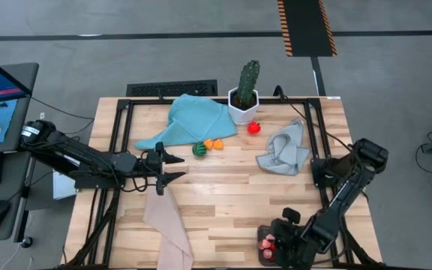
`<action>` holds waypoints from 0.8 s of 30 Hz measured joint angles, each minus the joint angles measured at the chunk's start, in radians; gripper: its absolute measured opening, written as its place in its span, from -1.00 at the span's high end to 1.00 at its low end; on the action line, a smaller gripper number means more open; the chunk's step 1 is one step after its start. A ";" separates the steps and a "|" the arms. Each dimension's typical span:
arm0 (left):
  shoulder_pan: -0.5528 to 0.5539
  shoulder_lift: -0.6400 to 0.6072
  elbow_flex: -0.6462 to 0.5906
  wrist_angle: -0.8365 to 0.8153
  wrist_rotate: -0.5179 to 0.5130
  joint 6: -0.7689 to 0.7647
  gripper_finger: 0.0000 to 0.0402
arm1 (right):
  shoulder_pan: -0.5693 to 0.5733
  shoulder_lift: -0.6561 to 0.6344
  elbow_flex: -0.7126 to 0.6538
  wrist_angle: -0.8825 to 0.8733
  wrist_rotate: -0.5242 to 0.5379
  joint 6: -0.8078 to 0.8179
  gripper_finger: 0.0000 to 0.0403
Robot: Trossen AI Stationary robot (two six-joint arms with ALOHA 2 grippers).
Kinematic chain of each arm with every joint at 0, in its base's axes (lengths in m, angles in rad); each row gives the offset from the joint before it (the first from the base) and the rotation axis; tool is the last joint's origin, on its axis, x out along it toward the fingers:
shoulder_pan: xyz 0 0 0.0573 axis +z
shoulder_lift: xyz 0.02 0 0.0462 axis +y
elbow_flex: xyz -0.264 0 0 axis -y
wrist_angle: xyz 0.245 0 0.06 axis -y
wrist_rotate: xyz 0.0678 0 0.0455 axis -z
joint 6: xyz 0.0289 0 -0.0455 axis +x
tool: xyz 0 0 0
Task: Pick and placing Produce into tupperware
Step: Put the peach into the black bin, then put the apple into the black bin
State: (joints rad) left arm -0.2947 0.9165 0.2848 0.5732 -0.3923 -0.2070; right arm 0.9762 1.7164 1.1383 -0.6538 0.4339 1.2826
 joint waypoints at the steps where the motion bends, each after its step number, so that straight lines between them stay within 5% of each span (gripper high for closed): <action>1: 0.000 0.000 0.000 0.000 0.000 0.000 -0.15 | -0.005 0.000 0.001 0.002 0.000 -0.006 0.14; 12: 0.000 0.000 0.000 0.001 -0.009 0.000 -0.15 | -0.078 -0.056 0.001 0.033 0.043 -0.320 -0.16; 20: 0.000 0.000 0.000 0.003 -0.010 0.000 -0.15 | -0.132 -0.142 0.000 0.276 0.324 -0.756 -0.16; 24: 0.000 0.000 0.000 0.004 -0.012 0.000 -0.15 | -0.206 -0.153 0.002 0.559 0.156 -1.067 -0.16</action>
State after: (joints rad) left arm -0.2947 0.9165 0.2848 0.5770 -0.4041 -0.2070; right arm 0.7707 1.5634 1.1401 -0.0948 0.5904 0.2156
